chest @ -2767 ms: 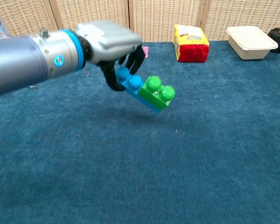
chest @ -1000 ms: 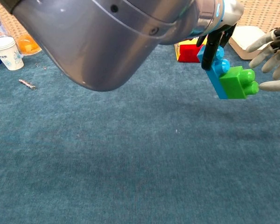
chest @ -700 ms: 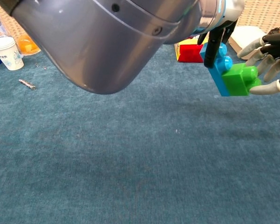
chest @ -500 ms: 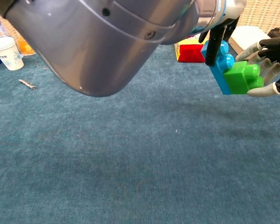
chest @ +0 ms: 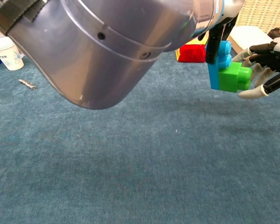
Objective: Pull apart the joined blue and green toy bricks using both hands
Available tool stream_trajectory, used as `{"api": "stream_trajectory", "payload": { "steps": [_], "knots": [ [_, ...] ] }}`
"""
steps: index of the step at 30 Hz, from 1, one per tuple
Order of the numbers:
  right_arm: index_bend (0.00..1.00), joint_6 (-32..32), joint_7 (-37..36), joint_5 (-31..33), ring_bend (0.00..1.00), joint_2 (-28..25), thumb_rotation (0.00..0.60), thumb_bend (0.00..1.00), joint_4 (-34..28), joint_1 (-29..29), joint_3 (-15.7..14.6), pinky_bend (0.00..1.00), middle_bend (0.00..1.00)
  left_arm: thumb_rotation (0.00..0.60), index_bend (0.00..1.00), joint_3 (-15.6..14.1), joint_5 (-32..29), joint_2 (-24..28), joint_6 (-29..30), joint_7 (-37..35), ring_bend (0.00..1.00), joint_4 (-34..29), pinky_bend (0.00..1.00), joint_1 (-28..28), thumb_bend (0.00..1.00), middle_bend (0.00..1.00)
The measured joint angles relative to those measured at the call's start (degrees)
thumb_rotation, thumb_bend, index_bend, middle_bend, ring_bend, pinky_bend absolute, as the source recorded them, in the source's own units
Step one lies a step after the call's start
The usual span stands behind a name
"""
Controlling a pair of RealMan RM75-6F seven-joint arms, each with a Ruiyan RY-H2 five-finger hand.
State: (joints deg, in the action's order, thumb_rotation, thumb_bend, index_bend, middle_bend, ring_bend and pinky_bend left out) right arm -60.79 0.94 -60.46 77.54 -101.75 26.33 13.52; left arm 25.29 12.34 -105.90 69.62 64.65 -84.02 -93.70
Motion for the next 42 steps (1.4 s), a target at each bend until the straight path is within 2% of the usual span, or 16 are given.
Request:
{"api": "stream_trajectory", "payload": {
  "steps": [12,22,34,37,42],
  "knots": [
    [0.25,0.4,-0.8,0.5,0.39,-0.2,0.6,0.2,-0.3,0.6,0.4,0.39,0.36,0.6,0.79,0.0,2.0,-0.3,-0.2,-1.8,0.47,-0.5,0.42,1.8,0.35,0.6],
    [0.25,0.2,-3.5,1.0,0.39,-0.6,0.6,0.2,-0.7,0.4,1.3,0.39,0.36,0.6,0.79,2.6,2.3,0.1,-0.2,-6.8,0.47,-2.3,0.42,4.5,0.35,0.6],
    [0.26,0.6,-6.5,2.2,0.4,0.2,0.6,0.21,-0.9,0.8,2.5,0.39,0.37,0.6,0.79,3.2,4.7,-0.6,2.3,-9.7,0.47,-2.7,0.42,6.3,0.34,0.6],
    [0.28,0.7,-6.8,2.7,0.41,0.5,0.6,0.22,-0.8,1.0,2.8,0.39,0.39,0.6,0.79,4.0,4.8,-1.1,2.5,-10.9,0.47,-2.5,0.42,6.7,0.34,0.6],
    [0.37,0.4,-7.1,3.9,0.51,1.7,0.6,0.23,0.1,1.4,3.5,0.43,0.48,0.6,0.8,5.8,3.3,-1.3,2.2,-12.1,0.47,-3.4,0.42,7.4,0.34,0.6]
  ]
}}
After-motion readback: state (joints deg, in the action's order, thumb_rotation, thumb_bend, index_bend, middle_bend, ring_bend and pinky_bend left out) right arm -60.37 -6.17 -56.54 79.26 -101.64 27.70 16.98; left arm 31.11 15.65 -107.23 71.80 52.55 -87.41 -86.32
